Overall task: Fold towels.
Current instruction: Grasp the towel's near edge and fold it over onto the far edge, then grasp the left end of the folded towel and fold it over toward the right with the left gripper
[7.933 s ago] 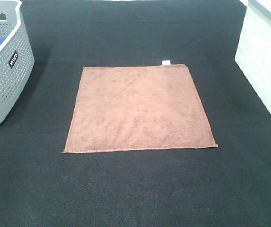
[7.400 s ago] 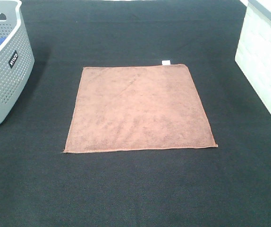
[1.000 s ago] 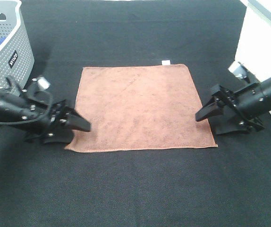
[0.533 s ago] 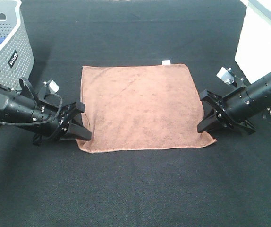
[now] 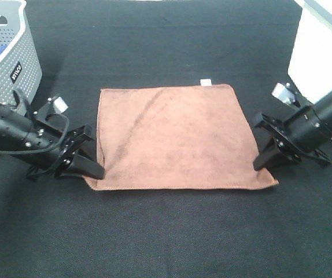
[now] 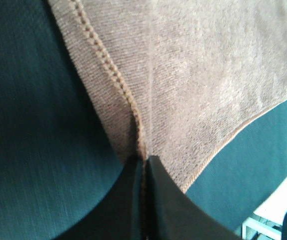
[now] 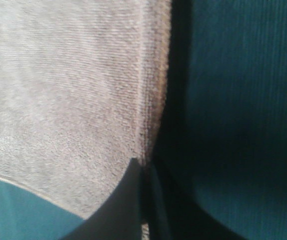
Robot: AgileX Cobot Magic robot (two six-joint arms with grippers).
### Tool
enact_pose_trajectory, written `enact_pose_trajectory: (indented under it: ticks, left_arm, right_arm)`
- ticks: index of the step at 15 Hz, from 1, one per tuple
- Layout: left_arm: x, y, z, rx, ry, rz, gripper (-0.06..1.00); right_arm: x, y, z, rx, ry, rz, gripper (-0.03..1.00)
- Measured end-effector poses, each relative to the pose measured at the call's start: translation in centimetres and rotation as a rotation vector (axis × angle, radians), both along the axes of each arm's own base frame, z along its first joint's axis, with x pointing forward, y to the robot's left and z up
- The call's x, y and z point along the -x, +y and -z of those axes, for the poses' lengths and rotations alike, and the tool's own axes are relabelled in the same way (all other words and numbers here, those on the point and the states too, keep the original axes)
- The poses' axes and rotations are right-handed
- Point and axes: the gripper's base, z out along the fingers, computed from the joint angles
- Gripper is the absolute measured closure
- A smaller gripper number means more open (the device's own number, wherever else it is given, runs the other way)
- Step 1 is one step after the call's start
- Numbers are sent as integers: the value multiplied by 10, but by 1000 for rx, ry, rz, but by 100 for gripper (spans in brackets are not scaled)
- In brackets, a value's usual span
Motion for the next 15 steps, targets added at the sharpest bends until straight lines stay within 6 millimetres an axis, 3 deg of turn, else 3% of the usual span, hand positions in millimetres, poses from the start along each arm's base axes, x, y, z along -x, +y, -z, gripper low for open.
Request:
enact_pose_trajectory:
  ticks: [4, 7, 9, 15]
  left_arm:
    - [41, 7, 3, -16, 94, 4, 94]
    - [51, 8, 1, -6, 112, 6, 94]
    - [38, 5, -22, 16, 27, -8, 94]
    - [-33, -1, -76, -1, -169, -89, 94]
  right_arm:
    - [42, 1, 3, -3, 88, -4, 97]
    - [45, 1, -10, -2, 52, -7, 97]
    - [29, 2, -26, -13, -11, -18, 97]
    - [-49, 2, -89, -28, -276, -22, 97]
